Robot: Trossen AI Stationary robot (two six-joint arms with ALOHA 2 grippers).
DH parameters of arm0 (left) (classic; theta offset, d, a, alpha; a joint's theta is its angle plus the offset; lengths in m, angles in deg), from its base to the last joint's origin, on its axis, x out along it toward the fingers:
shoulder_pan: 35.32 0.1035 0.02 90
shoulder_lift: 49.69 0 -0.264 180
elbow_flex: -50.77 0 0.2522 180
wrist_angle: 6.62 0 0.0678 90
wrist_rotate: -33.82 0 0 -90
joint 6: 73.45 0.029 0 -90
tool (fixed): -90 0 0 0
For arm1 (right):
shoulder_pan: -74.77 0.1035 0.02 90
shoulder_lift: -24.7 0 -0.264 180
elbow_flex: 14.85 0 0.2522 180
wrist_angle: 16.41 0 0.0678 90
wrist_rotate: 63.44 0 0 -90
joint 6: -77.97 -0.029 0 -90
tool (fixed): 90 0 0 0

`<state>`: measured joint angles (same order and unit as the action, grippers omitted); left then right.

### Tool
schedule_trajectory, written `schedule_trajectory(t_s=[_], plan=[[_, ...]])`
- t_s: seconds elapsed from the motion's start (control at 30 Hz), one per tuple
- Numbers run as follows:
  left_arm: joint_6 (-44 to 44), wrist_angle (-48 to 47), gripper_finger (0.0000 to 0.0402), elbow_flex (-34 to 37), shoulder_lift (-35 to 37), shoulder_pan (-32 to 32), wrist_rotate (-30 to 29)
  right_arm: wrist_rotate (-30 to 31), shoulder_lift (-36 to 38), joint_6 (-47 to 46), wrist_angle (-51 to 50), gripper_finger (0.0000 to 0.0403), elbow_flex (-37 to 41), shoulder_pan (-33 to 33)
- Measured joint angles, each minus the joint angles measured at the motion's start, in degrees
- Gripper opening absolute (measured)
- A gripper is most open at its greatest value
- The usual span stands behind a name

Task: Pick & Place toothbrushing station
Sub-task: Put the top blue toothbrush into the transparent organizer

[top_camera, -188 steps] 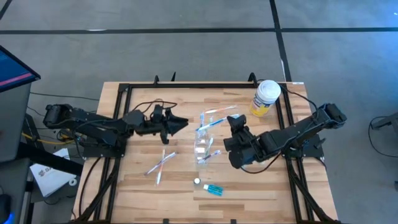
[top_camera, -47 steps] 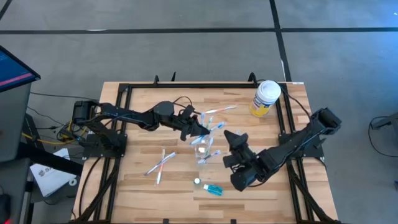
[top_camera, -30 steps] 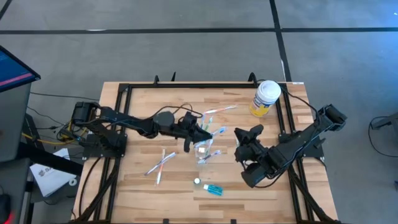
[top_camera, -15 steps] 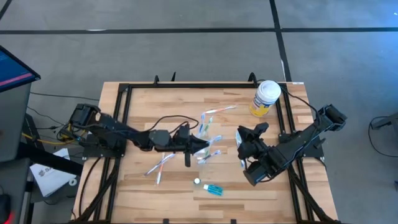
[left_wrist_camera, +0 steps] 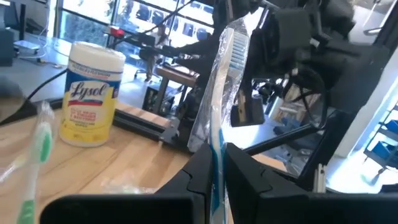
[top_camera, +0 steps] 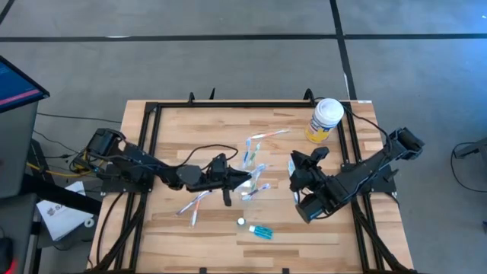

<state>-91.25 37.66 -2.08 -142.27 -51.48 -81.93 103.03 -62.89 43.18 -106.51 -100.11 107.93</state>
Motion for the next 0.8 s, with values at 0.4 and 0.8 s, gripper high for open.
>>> schedule_trajectory(t_s=[0.4,0.8], plan=[[1.5,19.5,0.0022,0.0,-14.0,0.0,-0.2,-0.1,0.0,-0.4,0.0,0.0048,0.0,-0.1],[1.2,28.0,0.0022,0.0,-22.9,-0.4,-0.2,-0.1,0.0,-0.4,0.0,0.0048,0.0,-0.1]])
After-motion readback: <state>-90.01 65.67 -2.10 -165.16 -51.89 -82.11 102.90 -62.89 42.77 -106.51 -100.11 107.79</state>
